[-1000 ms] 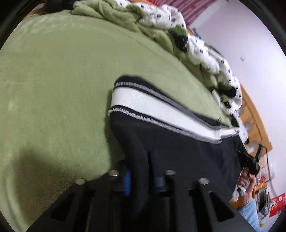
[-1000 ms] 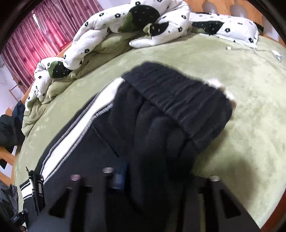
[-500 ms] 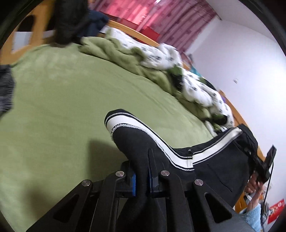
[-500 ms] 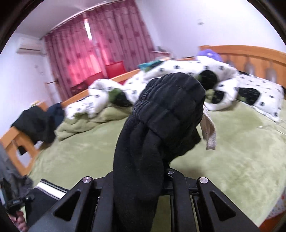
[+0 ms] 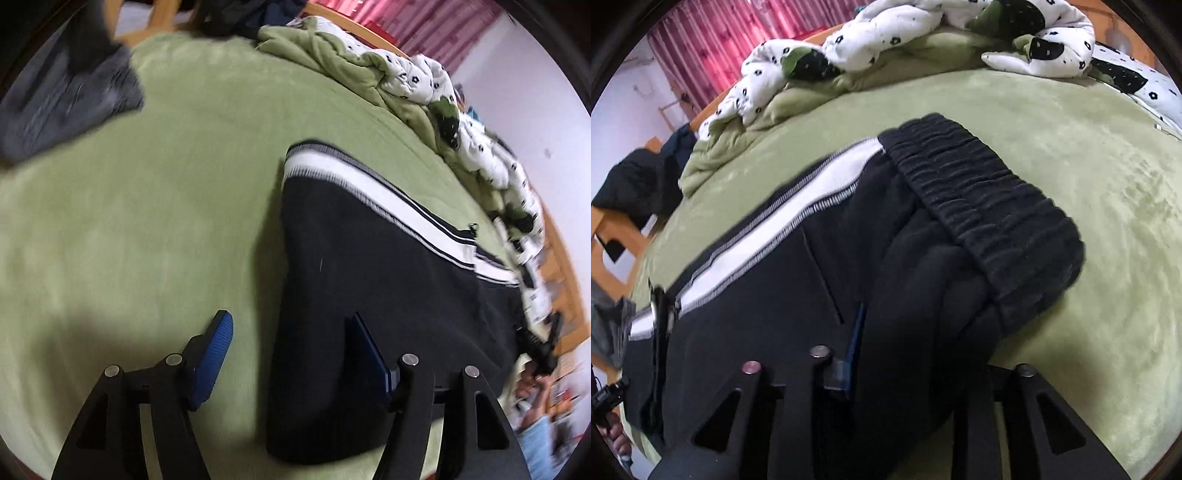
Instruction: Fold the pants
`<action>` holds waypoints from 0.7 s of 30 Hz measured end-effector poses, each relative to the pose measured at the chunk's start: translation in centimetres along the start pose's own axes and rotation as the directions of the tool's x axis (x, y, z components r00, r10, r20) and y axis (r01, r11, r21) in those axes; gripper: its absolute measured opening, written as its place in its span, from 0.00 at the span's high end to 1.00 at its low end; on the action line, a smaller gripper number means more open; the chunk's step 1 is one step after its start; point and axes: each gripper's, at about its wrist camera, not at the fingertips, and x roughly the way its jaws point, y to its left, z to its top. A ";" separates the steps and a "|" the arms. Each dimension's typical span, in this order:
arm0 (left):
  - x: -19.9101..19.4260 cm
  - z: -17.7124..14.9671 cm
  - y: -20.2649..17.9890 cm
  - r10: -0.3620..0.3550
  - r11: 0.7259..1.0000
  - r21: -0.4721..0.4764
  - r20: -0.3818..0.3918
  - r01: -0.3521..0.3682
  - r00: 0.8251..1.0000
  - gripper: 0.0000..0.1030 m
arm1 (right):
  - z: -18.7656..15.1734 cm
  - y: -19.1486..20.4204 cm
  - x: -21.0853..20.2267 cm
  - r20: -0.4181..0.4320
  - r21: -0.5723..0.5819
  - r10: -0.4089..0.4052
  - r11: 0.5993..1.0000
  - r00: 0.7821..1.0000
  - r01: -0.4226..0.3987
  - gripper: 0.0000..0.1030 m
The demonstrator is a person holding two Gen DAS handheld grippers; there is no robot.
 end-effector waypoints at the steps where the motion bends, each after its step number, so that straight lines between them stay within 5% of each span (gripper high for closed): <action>1: -0.3 -0.8 0.5 -0.032 0.999 -0.034 0.004 0.032 0.999 0.37 | -0.3 0.1 -0.6 -0.003 -0.001 -0.018 1.000 1.000 0.018 0.59; 4: -1.0 -3.3 1.4 -0.109 0.990 -0.092 0.027 0.111 0.994 0.35 | -1.4 0.3 -2.2 -0.007 -0.016 -0.074 0.997 0.997 0.074 0.53; 9: -0.8 -5.4 0.7 -0.099 0.992 -0.079 0.054 0.103 0.994 0.36 | -3.3 0.2 -4.9 0.007 -0.045 -0.116 0.992 0.993 0.116 0.52; 11: -0.5 -5.5 0.0 -0.045 0.997 -0.067 0.049 0.049 0.998 0.53 | -3.4 0.3 -5.3 0.014 -0.052 -0.117 0.992 0.993 0.118 0.53; 13: -1.2 -5.5 -0.6 -0.013 0.998 -0.055 0.050 0.016 0.999 0.80 | -3.5 0.4 -5.5 0.028 -0.054 -0.116 0.992 0.993 0.117 0.53; 14: -2.4 -5.5 -0.9 -0.039 0.997 -0.057 0.091 0.044 0.995 0.85 | -3.6 0.5 -5.5 0.032 -0.050 -0.115 0.992 0.993 0.117 0.53; 17: -4.2 -5.5 -1.1 -0.037 0.997 -0.061 0.099 0.044 0.994 0.85 | -3.8 0.7 -5.1 0.026 -0.040 -0.093 0.995 0.995 0.094 0.53; 20: -2.2 -6.2 0.7 0.023 0.983 -0.185 0.012 -0.020 1.000 0.66 | -4.1 0.7 -5.0 0.040 -0.040 -0.064 0.997 0.997 0.065 0.53; 21: -2.1 -6.6 1.3 -0.007 0.976 -0.215 0.017 0.011 1.000 0.62 | -4.4 0.6 -5.1 0.047 -0.038 -0.055 0.998 0.997 0.057 0.53</action>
